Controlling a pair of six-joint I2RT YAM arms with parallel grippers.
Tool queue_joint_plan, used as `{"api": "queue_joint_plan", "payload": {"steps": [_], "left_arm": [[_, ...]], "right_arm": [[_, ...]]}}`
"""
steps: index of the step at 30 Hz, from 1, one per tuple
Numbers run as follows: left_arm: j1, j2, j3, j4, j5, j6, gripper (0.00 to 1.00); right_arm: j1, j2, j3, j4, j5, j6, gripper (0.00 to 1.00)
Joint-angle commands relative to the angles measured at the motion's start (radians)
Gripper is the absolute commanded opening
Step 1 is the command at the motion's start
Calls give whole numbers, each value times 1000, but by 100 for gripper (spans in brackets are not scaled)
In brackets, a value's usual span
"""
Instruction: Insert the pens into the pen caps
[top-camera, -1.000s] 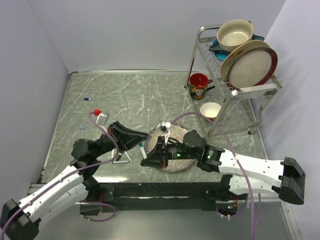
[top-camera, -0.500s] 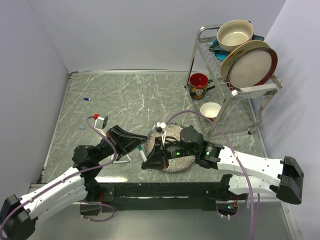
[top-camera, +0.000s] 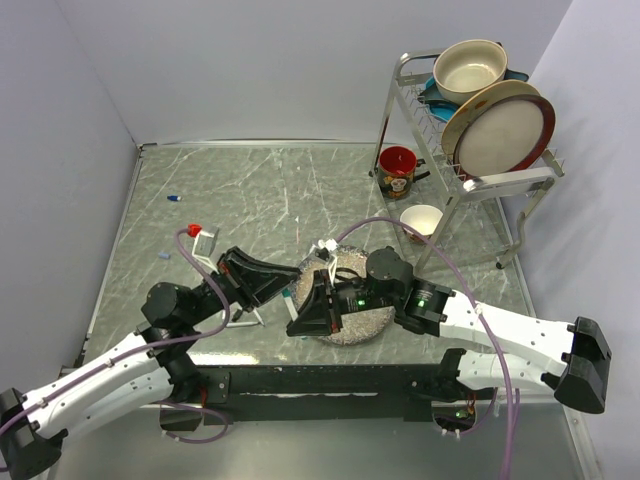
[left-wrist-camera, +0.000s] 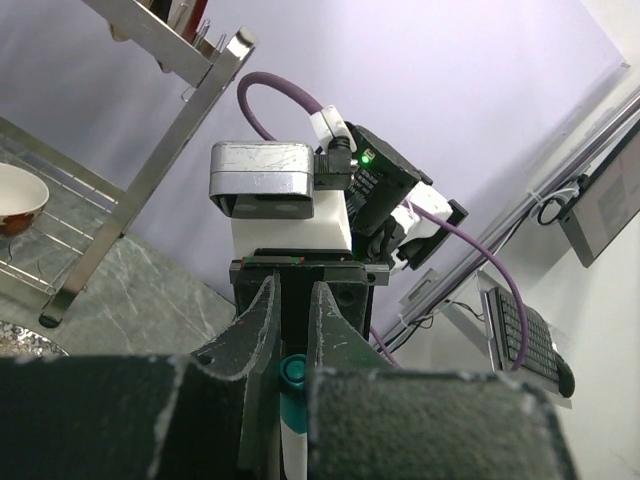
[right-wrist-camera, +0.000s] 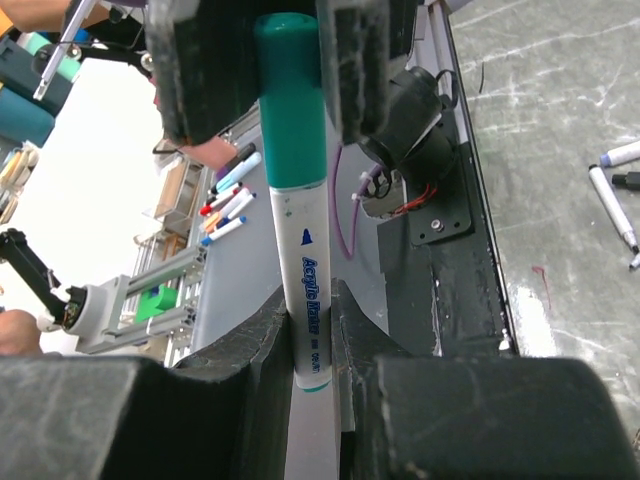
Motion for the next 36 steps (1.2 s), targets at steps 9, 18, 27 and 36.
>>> {"api": "queue_joint_plan", "payload": {"steps": [9, 18, 27, 36], "left_arm": [[-144, 20, -145, -225, 317, -85, 1], [-166, -7, -50, -463, 210, -13, 1], [-164, 71, 355, -702, -137, 191, 1], [-132, 218, 611, -880, -332, 358, 1]], "right_arm": [[-115, -22, 188, 370, 265, 5, 0], [-121, 38, 238, 355, 213, 6, 0], [-121, -39, 55, 337, 169, 9, 21], [-118, -281, -130, 93, 112, -50, 66]]}}
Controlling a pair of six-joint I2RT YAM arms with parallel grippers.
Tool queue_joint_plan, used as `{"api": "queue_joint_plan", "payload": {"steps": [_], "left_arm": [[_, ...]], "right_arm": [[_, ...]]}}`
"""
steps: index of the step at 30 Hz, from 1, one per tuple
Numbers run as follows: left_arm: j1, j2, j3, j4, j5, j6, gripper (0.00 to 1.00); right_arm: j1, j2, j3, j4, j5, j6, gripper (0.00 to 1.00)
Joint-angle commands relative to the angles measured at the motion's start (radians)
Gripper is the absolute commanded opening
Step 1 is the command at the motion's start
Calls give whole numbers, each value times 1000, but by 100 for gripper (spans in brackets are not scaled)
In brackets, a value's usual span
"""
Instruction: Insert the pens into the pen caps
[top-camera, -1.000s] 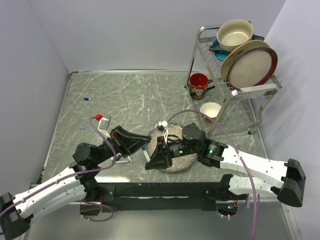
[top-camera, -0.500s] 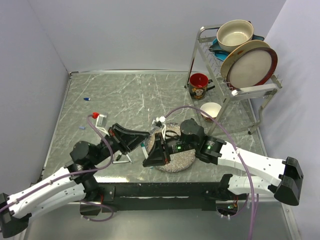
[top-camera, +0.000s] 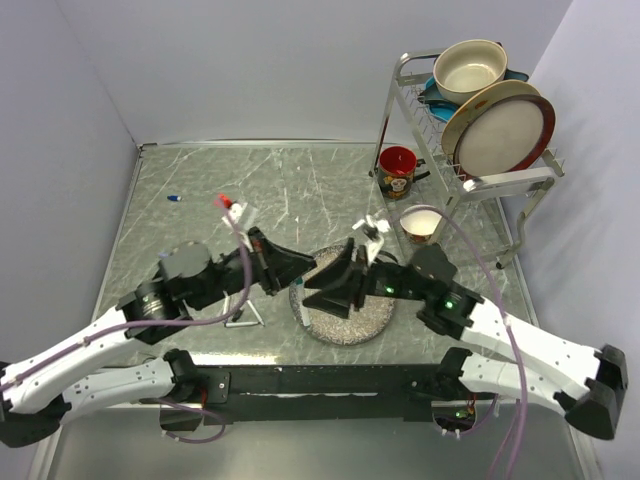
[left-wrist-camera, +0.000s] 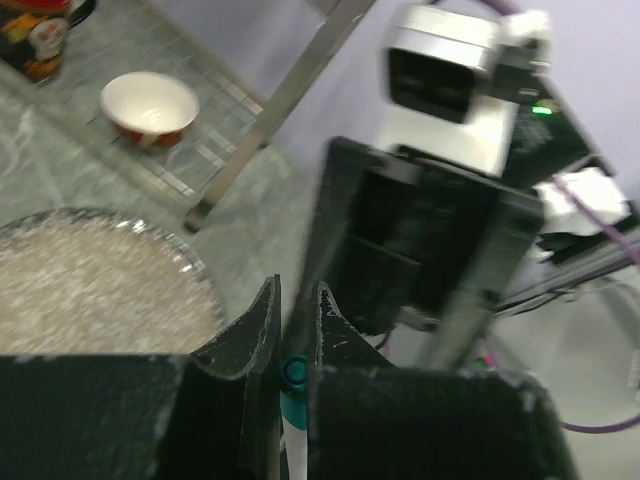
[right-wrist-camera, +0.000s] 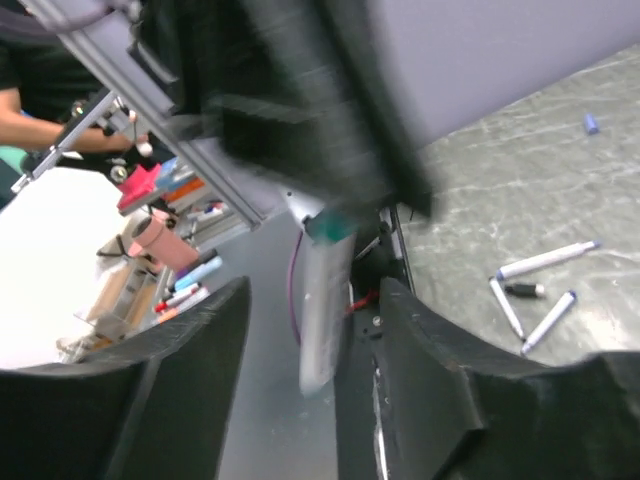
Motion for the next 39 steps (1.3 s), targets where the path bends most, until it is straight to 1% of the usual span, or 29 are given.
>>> {"api": "queue_joint_plan", "payload": {"steps": [1, 3, 5, 6, 7, 9, 11, 13, 16, 17, 18, 19, 21, 22, 24, 25, 26, 27, 30, 32, 34, 39], "left_arm": [[32, 54, 120, -150, -61, 101, 1], [75, 73, 136, -169, -71, 110, 1], [119, 110, 148, -178, -79, 113, 1], [176, 125, 160, -208, -79, 112, 1], [207, 162, 165, -222, -88, 110, 1], [282, 202, 165, -267, -139, 90, 1], [329, 269, 151, -266, -145, 90, 1], [383, 338, 144, -259, -148, 98, 1], [463, 427, 162, -238, -147, 118, 1], [487, 447, 168, -227, -119, 119, 1], [535, 472, 189, -215, -95, 127, 1], [553, 528, 202, -207, -82, 135, 1], [592, 594, 266, -232, -102, 150, 1], [599, 666, 294, -250, -102, 162, 1], [607, 735, 363, -276, -119, 197, 1], [610, 809, 386, -284, -125, 205, 1], [616, 844, 409, -291, -131, 214, 1], [627, 913, 456, -310, -146, 228, 1], [664, 1025, 524, -327, -127, 224, 1], [681, 1062, 555, -328, -111, 224, 1], [684, 1107, 573, -331, -125, 228, 1], [696, 1205, 634, -362, -125, 253, 5]], "right_arm": [[1, -178, -93, -74, 53, -40, 70], [1, -253, -140, -93, 63, -40, 74], [-1, -295, -163, -120, 77, -32, 79], [1, -312, -182, -125, 81, -29, 81], [1, -343, -188, -134, 95, -25, 86], [3, -378, -199, -148, 107, -22, 90], [3, -395, -199, -172, 121, -29, 95], [3, -421, -199, -195, 150, -32, 98], [3, -461, -211, -211, 207, -22, 99], [1, -473, -222, -209, 215, -17, 99], [3, -498, -228, -205, 225, -13, 99], [3, -511, -234, -197, 228, -3, 100], [1, -542, -248, -189, 236, 0, 100], [1, -548, -251, -189, 236, -2, 100], [1, -562, -239, -211, 242, -3, 100], [3, -567, -233, -226, 239, -3, 100], [3, -571, -225, -235, 241, -5, 100], [3, -579, -222, -242, 244, -5, 100], [3, -601, -216, -271, 261, -8, 100], [3, -611, -210, -291, 270, -14, 100], [3, -614, -202, -304, 274, -17, 100], [1, -613, -211, -283, 275, -14, 100]]}}
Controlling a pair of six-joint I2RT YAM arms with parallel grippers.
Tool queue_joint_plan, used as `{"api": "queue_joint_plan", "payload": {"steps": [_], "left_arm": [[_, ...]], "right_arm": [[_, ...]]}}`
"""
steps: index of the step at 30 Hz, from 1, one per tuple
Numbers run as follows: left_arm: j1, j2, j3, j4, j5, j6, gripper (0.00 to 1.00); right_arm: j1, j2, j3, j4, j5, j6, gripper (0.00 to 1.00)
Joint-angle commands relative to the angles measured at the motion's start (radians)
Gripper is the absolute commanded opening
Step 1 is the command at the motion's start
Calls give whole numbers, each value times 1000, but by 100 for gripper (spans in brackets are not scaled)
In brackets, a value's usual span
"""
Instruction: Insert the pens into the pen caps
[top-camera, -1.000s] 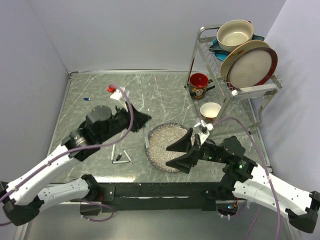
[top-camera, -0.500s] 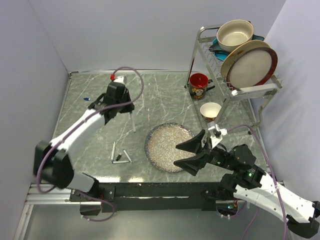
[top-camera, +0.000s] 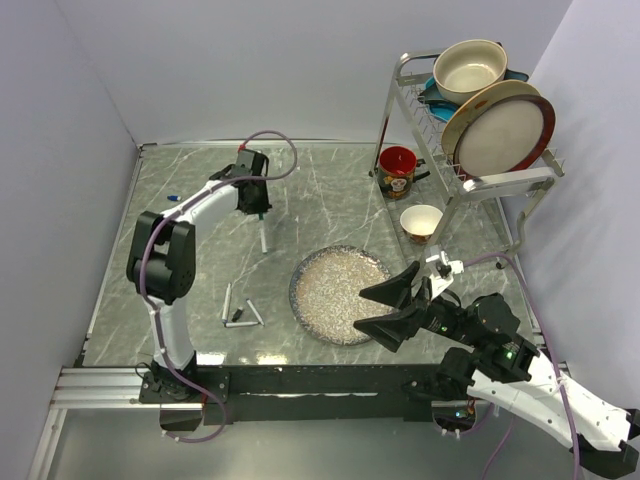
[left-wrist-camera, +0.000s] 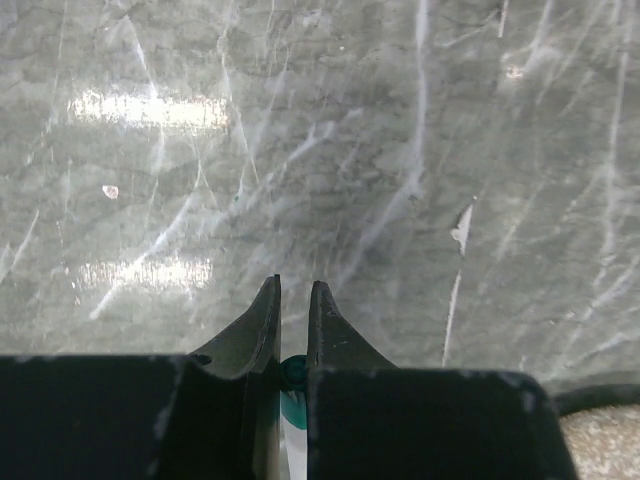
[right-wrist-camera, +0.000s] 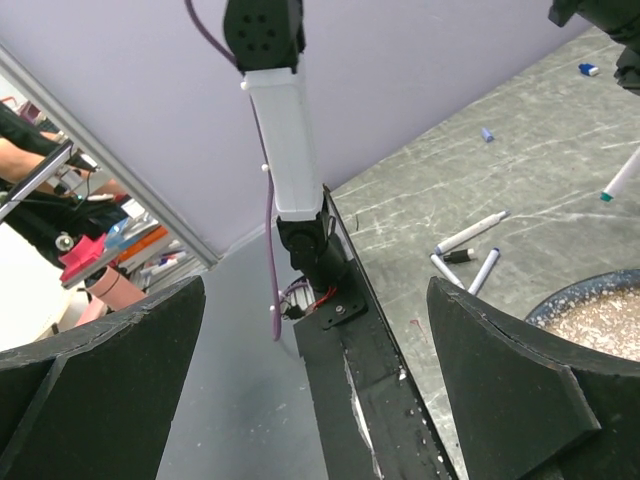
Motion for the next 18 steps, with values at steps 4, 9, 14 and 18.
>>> {"api": "queue_joint_plan", "payload": {"steps": [4, 9, 14, 18], "left_arm": [[10, 68, 69, -15, -10, 38, 8], [17, 116, 89, -21, -11, 38, 11], [25, 160, 141, -65, -37, 25, 18], [31, 172, 150, -73, -47, 16, 23]], "right_arm": [[3, 15, 36, 43, -3, 2, 100], [3, 35, 43, 35, -2, -6, 100], [3, 25, 37, 43, -2, 3, 100], [3, 23, 40, 44, 3, 3, 100]]}}
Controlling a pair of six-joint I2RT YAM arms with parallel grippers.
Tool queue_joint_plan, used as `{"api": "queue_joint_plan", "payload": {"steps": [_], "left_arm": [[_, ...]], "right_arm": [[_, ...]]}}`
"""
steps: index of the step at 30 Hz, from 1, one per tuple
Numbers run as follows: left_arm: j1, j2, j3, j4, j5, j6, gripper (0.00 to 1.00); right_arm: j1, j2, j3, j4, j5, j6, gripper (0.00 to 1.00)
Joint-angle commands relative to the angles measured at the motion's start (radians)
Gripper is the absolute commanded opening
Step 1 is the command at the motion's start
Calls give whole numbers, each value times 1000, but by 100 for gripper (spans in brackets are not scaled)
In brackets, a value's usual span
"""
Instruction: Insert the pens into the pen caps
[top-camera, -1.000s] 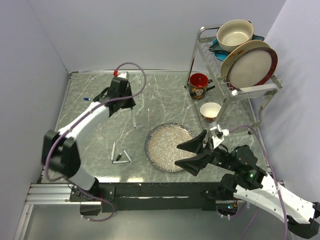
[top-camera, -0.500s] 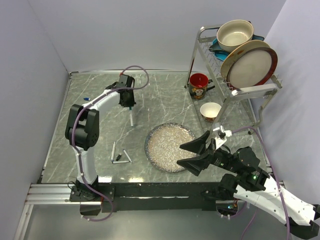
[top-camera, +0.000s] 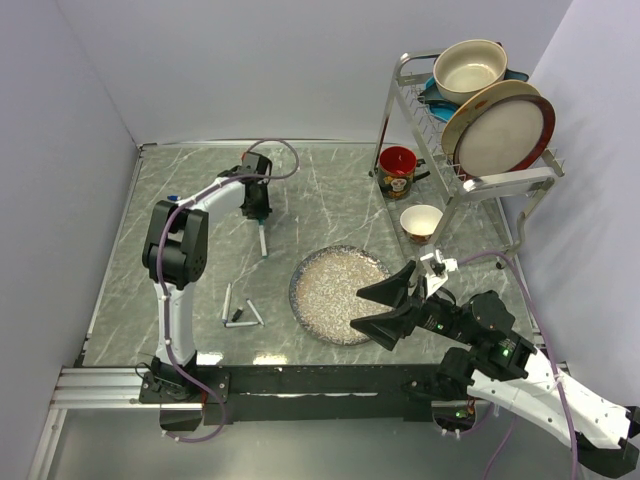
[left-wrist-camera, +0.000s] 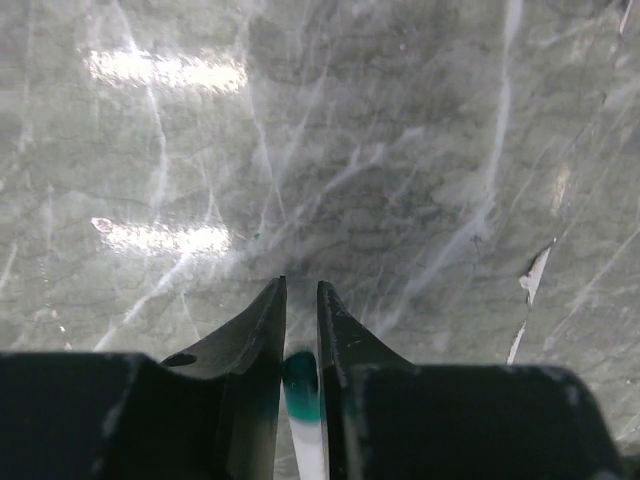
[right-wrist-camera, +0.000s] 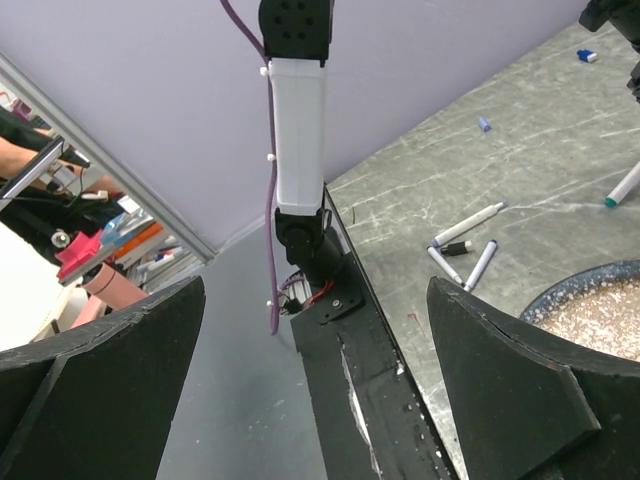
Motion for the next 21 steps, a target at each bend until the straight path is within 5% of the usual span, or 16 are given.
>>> {"api": "queue_joint_plan", "payload": {"steps": [1, 13, 21], "left_arm": [[11, 13, 53, -16, -31, 0, 24], [11, -38, 60, -35, -25, 2, 32], [29, -287, -39, -41, -35, -173, 67]], "right_arm": [[3, -9, 40, 41, 2, 6, 100], [3, -8, 34, 47, 5, 10, 100], [1, 9, 19, 48, 23, 17, 99]]}}
